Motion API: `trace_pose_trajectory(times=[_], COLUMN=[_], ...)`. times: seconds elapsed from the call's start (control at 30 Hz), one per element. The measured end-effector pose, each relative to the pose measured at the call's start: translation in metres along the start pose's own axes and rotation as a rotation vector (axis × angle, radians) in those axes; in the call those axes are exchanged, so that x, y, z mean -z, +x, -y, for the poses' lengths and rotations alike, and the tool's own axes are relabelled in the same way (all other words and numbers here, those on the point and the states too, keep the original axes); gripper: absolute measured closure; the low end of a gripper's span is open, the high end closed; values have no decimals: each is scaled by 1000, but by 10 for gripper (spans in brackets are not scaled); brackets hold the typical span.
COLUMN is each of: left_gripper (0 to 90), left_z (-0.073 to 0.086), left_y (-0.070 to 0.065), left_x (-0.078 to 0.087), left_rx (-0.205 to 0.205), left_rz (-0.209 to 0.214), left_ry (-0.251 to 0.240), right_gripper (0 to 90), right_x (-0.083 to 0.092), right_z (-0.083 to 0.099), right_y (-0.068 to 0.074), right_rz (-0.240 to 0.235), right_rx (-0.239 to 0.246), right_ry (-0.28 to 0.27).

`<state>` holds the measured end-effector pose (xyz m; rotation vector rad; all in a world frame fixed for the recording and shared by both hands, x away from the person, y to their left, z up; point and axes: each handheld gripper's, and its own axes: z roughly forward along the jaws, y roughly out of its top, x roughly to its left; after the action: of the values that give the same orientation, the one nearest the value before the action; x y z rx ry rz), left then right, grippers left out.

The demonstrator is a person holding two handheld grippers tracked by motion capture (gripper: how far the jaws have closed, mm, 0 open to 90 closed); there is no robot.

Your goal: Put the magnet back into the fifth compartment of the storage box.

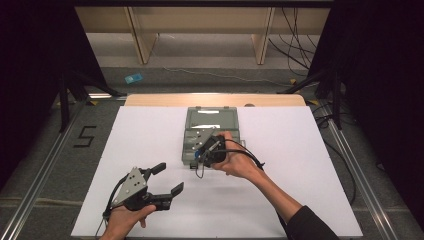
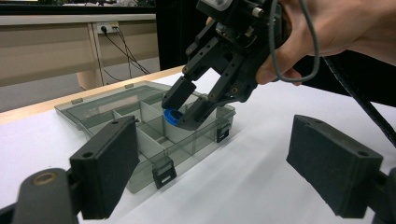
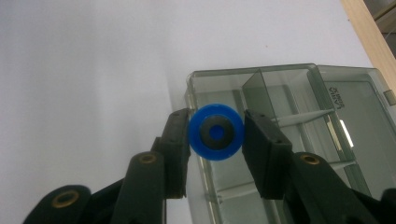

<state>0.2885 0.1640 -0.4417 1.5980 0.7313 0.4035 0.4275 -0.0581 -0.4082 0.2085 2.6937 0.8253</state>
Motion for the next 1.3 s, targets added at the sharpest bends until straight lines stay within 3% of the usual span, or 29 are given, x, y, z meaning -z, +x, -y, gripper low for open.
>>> trace_pose_trajectory(times=[0.03, 0.07, 0.1, 0.13, 0.73, 1.3], left_gripper=[159, 159, 159, 159, 159, 159], left_z=[0, -1, -1, 0, 0, 0], left_y=[0, 3, 3, 0, 0, 0], left_x=[0, 2, 2, 0, 1, 1], left_rx=[2, -49, -60, 0, -7, -5], left_rz=[1, -46, -42, -1, 1, 3], left_ry=[-3, 2, 4, 0, 0, -1], right_gripper=[623, 623, 624, 623, 624, 623], right_x=[-1, -2, -3, -4, -21, -34], right_z=[-1, -1, -2, -2, -15, -16], right_y=[0, -1, -2, -2, -14, -25], right_rz=[-1, 0, 1, 1, -12, -13], right_rx=[1, 0, 3, 0, -8, -38], right_ry=[-1, 0, 0, -1, -25, -30])
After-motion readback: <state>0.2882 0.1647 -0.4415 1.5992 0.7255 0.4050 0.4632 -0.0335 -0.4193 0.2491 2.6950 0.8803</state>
